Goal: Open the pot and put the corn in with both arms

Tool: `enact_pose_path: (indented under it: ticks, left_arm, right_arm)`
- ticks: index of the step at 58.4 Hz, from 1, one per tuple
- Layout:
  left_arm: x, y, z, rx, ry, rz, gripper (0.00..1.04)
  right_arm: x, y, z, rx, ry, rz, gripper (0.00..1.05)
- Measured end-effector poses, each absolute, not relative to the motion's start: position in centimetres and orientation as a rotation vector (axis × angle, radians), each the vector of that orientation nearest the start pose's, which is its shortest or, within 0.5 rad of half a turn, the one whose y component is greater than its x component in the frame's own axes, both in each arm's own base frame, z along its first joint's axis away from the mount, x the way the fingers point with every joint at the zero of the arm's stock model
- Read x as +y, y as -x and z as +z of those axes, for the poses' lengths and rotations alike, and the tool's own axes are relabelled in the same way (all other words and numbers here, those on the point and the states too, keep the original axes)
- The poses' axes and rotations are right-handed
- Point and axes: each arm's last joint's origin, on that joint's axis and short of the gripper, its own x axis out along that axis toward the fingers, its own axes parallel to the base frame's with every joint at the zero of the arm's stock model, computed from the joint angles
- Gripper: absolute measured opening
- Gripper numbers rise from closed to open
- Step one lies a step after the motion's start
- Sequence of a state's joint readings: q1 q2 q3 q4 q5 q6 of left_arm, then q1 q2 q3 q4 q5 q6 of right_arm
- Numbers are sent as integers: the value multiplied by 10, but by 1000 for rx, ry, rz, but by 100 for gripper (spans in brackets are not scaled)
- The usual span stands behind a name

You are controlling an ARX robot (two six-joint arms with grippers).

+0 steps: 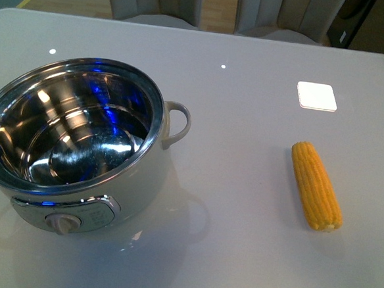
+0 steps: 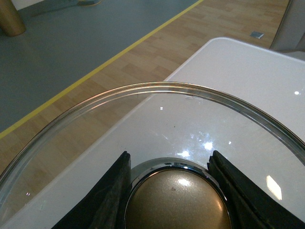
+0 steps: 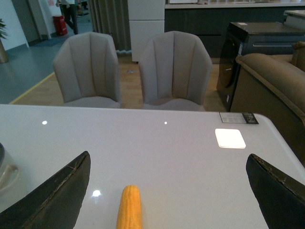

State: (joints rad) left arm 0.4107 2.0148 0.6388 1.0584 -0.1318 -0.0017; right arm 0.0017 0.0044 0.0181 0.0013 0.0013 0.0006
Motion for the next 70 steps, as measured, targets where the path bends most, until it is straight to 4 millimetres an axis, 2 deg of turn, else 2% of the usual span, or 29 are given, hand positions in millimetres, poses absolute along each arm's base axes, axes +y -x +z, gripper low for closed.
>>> enact_pose_path:
  ticks: [11,31,47,59,70]
  left_arm:
    - [141,-314,54,351,72,538,44]
    - [154,-344,21,341,90,530,44]
    - [160,-352,-8,359,77,540,43]
    - [160,-350,-27,392,44,540,43]
    - [161,-348,-36,434,74,532,43]
  right_arm:
    - [0,-97,169,-15,-1,0,96]
    - [0,-97,169,-15,-1,0,96]
    - [0,-97,169,-15,-1,1,96]
    - [0,-97,169,-15,-1,0,96]
    - [0,-97,169,-15,-1,0,96]
